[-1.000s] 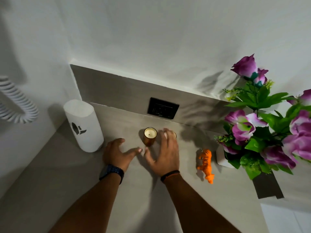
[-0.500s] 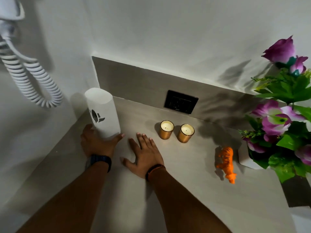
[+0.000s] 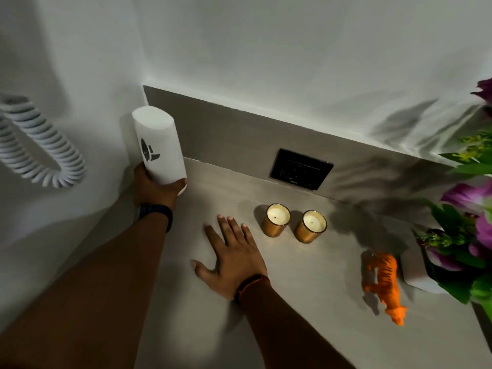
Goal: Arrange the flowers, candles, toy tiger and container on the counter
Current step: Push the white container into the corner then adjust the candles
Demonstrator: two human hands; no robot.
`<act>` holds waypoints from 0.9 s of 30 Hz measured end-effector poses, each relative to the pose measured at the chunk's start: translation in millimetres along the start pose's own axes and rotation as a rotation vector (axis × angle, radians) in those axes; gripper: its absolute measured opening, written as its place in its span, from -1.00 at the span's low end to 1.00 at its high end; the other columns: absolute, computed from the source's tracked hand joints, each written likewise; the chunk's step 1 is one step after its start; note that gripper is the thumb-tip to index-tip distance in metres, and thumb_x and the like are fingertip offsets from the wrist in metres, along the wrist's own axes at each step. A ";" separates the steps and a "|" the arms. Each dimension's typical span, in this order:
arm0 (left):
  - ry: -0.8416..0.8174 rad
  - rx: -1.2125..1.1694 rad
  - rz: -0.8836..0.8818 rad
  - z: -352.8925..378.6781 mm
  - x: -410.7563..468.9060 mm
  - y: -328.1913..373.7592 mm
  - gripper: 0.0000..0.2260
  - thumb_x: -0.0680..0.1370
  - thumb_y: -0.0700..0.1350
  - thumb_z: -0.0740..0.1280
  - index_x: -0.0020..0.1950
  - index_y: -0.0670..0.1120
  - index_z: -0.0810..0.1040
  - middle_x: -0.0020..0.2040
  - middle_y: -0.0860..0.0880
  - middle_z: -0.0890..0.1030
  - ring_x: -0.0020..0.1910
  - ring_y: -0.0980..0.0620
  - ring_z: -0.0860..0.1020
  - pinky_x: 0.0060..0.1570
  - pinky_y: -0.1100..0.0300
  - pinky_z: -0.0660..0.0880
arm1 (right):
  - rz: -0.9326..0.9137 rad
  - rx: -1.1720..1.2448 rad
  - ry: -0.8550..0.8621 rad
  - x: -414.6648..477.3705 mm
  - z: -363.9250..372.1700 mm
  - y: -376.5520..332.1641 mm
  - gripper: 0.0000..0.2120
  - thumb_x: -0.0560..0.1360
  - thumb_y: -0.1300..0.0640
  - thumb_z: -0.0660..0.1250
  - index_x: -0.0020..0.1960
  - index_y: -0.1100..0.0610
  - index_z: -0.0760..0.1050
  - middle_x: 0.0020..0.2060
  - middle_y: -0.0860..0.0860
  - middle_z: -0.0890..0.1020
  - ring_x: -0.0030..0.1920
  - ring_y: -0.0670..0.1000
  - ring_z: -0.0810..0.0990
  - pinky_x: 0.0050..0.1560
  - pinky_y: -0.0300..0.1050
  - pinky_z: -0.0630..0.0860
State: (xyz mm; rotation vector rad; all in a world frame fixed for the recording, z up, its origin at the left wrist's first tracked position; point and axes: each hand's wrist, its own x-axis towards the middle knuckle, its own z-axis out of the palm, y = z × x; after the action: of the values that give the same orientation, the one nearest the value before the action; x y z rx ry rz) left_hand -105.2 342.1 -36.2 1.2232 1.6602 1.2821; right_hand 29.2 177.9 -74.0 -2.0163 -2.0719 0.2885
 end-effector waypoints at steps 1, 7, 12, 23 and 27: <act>-0.002 -0.005 0.008 4.7 7.2 0.6 -0.20 0.20 -0.12 0.64 0.36 -0.01 0.35 0.31 -0.07 0.49 0.23 -0.13 0.48 0.19 0.03 0.41 | 0.000 0.000 0.002 -0.1 0.7 -0.1 -0.24 0.44 -0.45 -0.07 0.54 -0.15 -0.07 0.59 0.01 -0.01 0.57 0.04 -0.14 0.51 0.08 -0.23; -0.031 0.013 0.026 29.0 41.9 -0.9 -0.18 0.22 -0.11 0.64 0.40 -0.07 0.33 0.35 -0.14 0.43 0.29 -0.16 0.43 0.29 -0.13 0.39 | 0.001 -0.005 -0.009 3.5 0.8 0.8 -0.24 0.44 -0.44 -0.07 0.55 -0.14 -0.09 0.59 0.01 -0.05 0.57 0.03 -0.18 0.49 0.06 -0.28; -0.056 0.010 0.041 38.0 60.7 -0.7 -0.18 0.23 -0.11 0.63 0.40 -0.06 0.33 0.37 -0.13 0.42 0.31 -0.15 0.42 0.30 -0.12 0.38 | 0.003 -0.004 -0.008 3.8 -0.7 0.0 -0.24 0.45 -0.42 -0.04 0.55 -0.13 -0.08 0.59 0.01 -0.04 0.57 0.02 -0.18 0.50 0.06 -0.28; -0.035 0.215 0.225 32.2 -30.3 -1.8 -0.10 0.27 0.29 0.46 0.45 -0.13 0.23 0.42 -0.26 0.31 0.38 -0.23 0.26 0.38 -0.09 0.22 | 0.025 0.065 0.271 -9.7 -17.0 -5.6 -0.40 0.48 -0.23 0.21 0.42 0.05 0.28 0.38 0.12 0.45 0.42 0.11 0.34 0.40 0.03 0.23; -0.399 0.310 0.395 31.9 -92.6 -11.0 -0.19 0.26 0.43 0.28 0.37 -0.03 0.36 0.32 -0.18 0.44 0.29 -0.17 0.38 0.30 -0.07 0.35 | 0.406 0.145 0.824 -40.0 -32.5 5.3 -0.53 0.38 -0.04 0.25 0.20 0.20 0.42 0.11 0.27 0.54 0.17 0.19 0.39 0.14 0.15 0.35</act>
State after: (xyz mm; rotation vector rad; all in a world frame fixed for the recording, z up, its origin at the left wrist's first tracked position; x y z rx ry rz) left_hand -50.2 263.1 -57.2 1.9287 1.3970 0.9265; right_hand 45.0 137.3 -45.8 -1.9722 -1.1160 -0.2841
